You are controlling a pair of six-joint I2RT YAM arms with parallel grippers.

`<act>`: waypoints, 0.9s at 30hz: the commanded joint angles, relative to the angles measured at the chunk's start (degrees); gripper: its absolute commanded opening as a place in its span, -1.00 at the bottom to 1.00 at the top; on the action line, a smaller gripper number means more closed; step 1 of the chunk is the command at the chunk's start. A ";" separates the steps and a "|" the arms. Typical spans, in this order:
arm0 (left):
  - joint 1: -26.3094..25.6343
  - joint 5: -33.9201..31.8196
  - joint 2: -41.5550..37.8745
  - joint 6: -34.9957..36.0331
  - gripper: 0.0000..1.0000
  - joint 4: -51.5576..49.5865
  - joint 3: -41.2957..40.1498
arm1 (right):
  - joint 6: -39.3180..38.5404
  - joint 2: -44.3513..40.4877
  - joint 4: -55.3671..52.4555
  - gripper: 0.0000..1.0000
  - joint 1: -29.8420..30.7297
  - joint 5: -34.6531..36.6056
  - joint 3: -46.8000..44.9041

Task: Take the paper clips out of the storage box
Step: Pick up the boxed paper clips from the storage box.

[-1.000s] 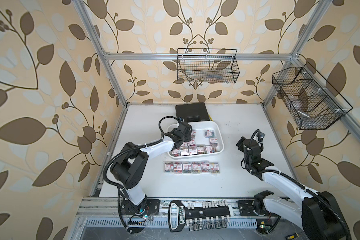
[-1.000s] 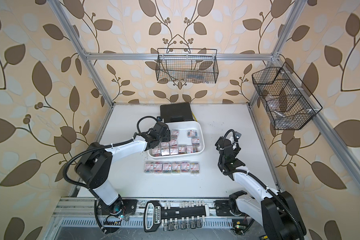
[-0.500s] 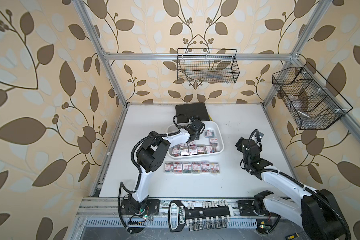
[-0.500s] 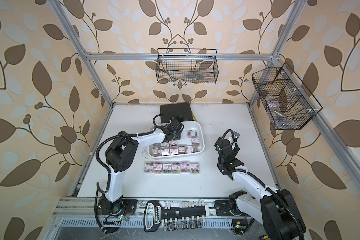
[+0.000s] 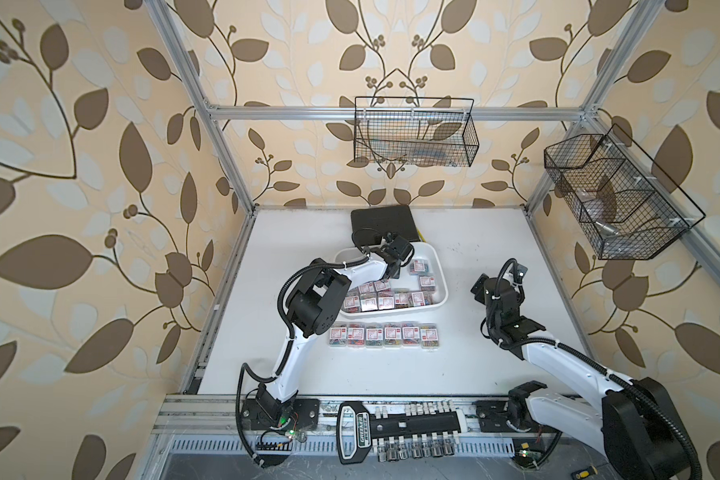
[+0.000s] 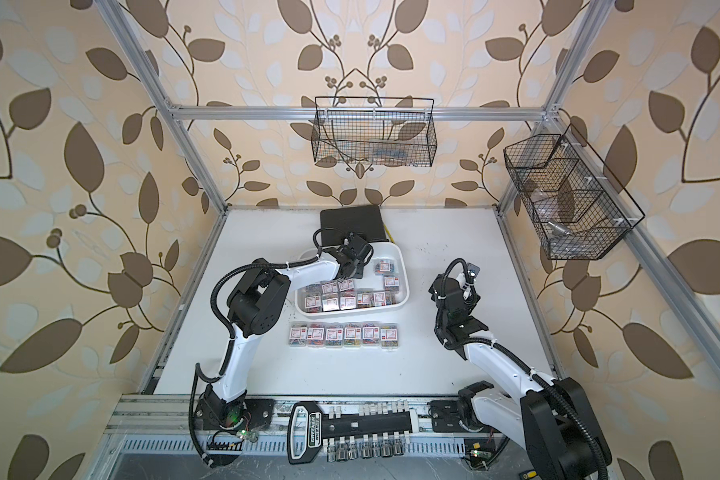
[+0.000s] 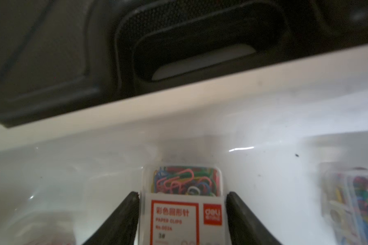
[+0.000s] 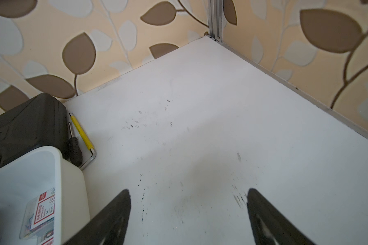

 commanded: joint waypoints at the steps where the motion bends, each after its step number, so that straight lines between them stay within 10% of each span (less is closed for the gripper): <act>1: -0.13 -0.05 0.66 0.57 0.31 -2.02 1.45 | -0.67 0.58 -0.32 0.73 0.35 1.20 1.47; 27: 1.23 -1.36 -19.65 2.65 -0.18 -3.64 -4.38 | -0.41 0.64 -0.35 0.73 0.31 1.16 1.57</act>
